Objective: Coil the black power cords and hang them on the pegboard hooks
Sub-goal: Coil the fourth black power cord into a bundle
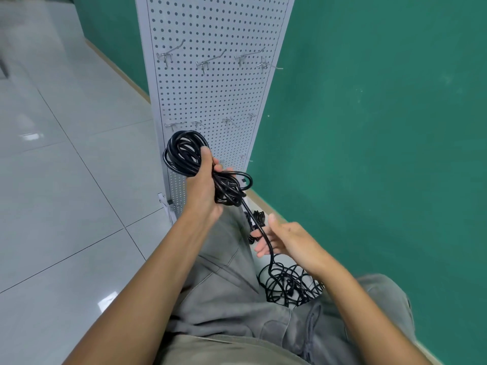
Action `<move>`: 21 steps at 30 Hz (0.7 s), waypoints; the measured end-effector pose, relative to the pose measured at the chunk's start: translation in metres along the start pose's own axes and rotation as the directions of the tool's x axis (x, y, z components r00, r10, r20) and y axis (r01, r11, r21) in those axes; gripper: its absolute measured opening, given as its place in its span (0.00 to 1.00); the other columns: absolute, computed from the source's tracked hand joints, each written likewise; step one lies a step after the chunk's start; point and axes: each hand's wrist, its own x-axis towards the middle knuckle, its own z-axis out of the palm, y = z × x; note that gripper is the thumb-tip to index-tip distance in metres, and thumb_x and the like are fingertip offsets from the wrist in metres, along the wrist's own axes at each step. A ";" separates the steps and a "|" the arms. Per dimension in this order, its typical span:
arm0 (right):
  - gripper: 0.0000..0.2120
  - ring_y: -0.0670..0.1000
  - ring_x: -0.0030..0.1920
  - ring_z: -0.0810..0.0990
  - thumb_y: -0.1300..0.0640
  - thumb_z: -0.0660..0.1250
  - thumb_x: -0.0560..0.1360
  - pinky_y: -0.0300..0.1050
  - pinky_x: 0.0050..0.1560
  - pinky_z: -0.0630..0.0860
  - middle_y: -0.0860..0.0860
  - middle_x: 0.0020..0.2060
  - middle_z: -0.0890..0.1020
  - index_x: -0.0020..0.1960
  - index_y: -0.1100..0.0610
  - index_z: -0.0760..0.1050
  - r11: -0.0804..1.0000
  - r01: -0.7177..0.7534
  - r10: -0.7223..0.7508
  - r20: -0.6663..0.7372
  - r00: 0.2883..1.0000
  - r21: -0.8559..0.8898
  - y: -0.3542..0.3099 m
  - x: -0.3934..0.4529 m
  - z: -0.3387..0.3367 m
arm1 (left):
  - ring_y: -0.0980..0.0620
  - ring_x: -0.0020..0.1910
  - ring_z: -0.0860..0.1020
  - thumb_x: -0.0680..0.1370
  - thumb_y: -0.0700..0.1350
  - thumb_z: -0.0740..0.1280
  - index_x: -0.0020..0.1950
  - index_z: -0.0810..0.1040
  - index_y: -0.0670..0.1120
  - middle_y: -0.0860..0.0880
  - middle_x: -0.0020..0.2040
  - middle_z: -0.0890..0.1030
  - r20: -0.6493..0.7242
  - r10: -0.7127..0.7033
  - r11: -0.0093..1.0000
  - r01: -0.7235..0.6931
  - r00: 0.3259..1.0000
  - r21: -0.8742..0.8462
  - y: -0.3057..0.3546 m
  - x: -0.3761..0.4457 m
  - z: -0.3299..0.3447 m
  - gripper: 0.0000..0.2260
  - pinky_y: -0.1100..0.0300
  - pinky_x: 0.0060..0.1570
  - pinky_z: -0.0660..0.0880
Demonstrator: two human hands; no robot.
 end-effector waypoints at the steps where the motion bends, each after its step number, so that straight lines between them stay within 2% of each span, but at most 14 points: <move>1: 0.25 0.56 0.46 0.86 0.44 0.59 0.83 0.48 0.55 0.81 0.57 0.45 0.87 0.46 0.63 0.85 1.000 0.024 -0.024 -0.022 0.999 -0.004 -0.002 -0.003 0.000 | 0.54 0.30 0.75 0.82 0.53 0.68 0.39 0.74 0.46 0.52 0.30 0.74 -0.029 0.029 1.000 -0.029 0.999 -0.009 0.001 0.000 -0.001 0.15 0.61 0.32 0.78; 3: 0.15 0.55 0.43 0.86 0.54 0.68 0.81 0.47 0.53 0.79 0.55 0.40 0.87 0.43 0.62 0.85 0.997 0.076 -0.078 -0.061 0.995 -0.029 -0.006 -0.008 -0.003 | 0.54 0.29 0.73 0.82 0.50 0.69 0.38 0.74 0.44 0.51 0.29 0.73 -0.061 0.071 0.997 -0.074 0.996 -0.033 0.003 0.000 -0.001 0.16 0.62 0.34 0.78; 5: 0.07 0.48 0.37 0.82 0.60 0.71 0.79 0.42 0.50 0.77 0.53 0.36 0.85 0.45 0.60 0.85 0.986 0.125 -0.134 -0.075 0.988 -0.115 -0.015 -0.014 -0.006 | 0.54 0.28 0.73 0.83 0.47 0.69 0.37 0.73 0.44 0.51 0.29 0.73 -0.057 0.131 0.991 -0.129 0.990 0.034 0.002 -0.001 0.000 0.16 0.60 0.35 0.79; 7: 0.06 0.43 0.34 0.77 0.63 0.69 0.80 0.33 0.44 0.73 0.51 0.37 0.85 0.51 0.60 0.85 0.959 0.165 -0.184 -0.061 0.981 -0.230 -0.030 -0.021 -0.007 | 0.57 0.27 0.75 0.83 0.47 0.69 0.36 0.74 0.46 0.53 0.27 0.74 -0.041 0.230 0.950 -0.215 0.972 0.228 -0.003 0.001 -0.002 0.16 0.56 0.39 0.79; 9: 0.10 0.42 0.34 0.75 0.64 0.66 0.81 0.33 0.41 0.72 0.47 0.41 0.86 0.58 0.58 0.84 0.915 0.229 -0.254 -0.032 0.967 -0.331 -0.046 -0.027 -0.009 | 0.58 0.27 0.77 0.82 0.47 0.70 0.36 0.76 0.47 0.55 0.27 0.76 0.009 0.282 0.885 -0.264 0.959 0.384 -0.008 0.002 -0.006 0.15 0.51 0.45 0.80; 11: 0.13 0.46 0.35 0.72 0.64 0.64 0.83 0.41 0.41 0.73 0.42 0.43 0.85 0.62 0.53 0.82 0.869 0.299 -0.326 -0.003 0.945 -0.394 -0.062 -0.032 -0.012 | 0.56 0.29 0.79 0.82 0.49 0.70 0.37 0.77 0.47 0.54 0.28 0.77 0.054 0.245 0.857 -0.242 0.968 0.455 -0.012 -0.001 -0.005 0.14 0.50 0.46 0.81; 13: 0.15 0.47 0.36 0.71 0.65 0.62 0.83 0.45 0.42 0.73 0.39 0.43 0.84 0.63 0.50 0.80 0.847 0.342 -0.371 0.008 0.928 -0.407 -0.075 -0.034 -0.017 | 0.56 0.28 0.79 0.82 0.50 0.70 0.39 0.78 0.45 0.53 0.28 0.77 0.093 0.197 0.852 -0.217 0.976 0.477 -0.015 -0.007 0.000 0.14 0.57 0.39 0.80; 16: 0.15 0.53 0.37 0.75 0.67 0.61 0.83 0.51 0.45 0.74 0.45 0.43 0.85 0.58 0.48 0.76 0.848 0.387 -0.420 -0.014 0.908 -0.362 -0.085 -0.034 -0.020 | 0.56 0.28 0.79 0.83 0.51 0.67 0.43 0.78 0.42 0.50 0.32 0.76 0.230 0.141 0.801 -0.247 0.963 0.545 -0.018 -0.018 0.009 0.15 0.63 0.35 0.77; 17: 0.14 0.53 0.38 0.77 0.68 0.62 0.82 0.53 0.45 0.74 0.47 0.42 0.86 0.55 0.49 0.74 0.853 0.397 -0.436 -0.043 0.899 -0.339 -0.087 -0.034 -0.021 | 0.54 0.30 0.79 0.83 0.54 0.65 0.44 0.78 0.41 0.49 0.33 0.76 0.274 0.095 0.793 -0.239 0.957 0.560 -0.021 -0.021 0.011 0.17 0.60 0.37 0.79; 19: 0.13 0.49 0.39 0.80 0.70 0.64 0.80 0.49 0.45 0.76 0.49 0.41 0.86 0.48 0.52 0.71 0.864 0.410 -0.455 -0.107 0.884 -0.291 -0.090 -0.032 -0.023 | 0.49 0.35 0.80 0.79 0.62 0.63 0.46 0.79 0.39 0.47 0.35 0.79 0.344 -0.008 0.780 -0.209 0.939 0.590 -0.025 -0.027 0.013 0.24 0.52 0.44 0.81; 21: 0.15 0.50 0.39 0.83 0.72 0.67 0.77 0.47 0.44 0.78 0.50 0.41 0.86 0.45 0.54 0.69 0.859 0.422 -0.479 -0.166 0.862 -0.289 -0.092 -0.033 -0.024 | 0.48 0.39 0.82 0.75 0.67 0.60 0.49 0.81 0.38 0.45 0.38 0.82 0.439 -0.118 0.749 -0.210 0.891 0.628 -0.031 -0.031 0.013 0.31 0.51 0.46 0.81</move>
